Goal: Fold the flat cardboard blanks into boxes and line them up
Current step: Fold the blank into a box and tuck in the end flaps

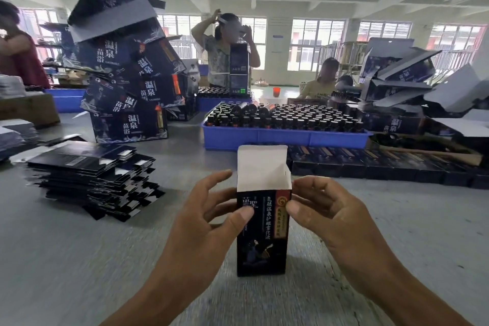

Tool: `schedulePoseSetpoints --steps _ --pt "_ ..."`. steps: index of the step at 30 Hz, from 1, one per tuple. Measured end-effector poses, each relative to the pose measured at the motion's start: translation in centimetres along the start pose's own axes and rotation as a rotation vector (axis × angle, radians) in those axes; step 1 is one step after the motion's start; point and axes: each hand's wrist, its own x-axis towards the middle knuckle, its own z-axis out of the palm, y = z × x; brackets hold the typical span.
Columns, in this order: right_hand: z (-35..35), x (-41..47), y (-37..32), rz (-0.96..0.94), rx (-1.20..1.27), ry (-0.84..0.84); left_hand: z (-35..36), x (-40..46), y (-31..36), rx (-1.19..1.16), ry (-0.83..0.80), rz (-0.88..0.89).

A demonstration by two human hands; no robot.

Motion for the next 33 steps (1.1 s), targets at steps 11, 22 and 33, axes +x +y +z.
schedulePoseSetpoints --steps 11,22,33 --pt "0.3 -0.5 -0.7 -0.131 -0.171 -0.049 -0.2 -0.3 0.0 0.096 -0.048 0.173" --pt "0.3 -0.8 -1.1 -0.179 -0.338 -0.086 -0.3 -0.1 0.0 0.104 -0.029 0.221" --pt "0.8 -1.1 -1.4 -0.203 -0.210 0.016 0.0 -0.6 1.1 0.145 0.022 0.292"
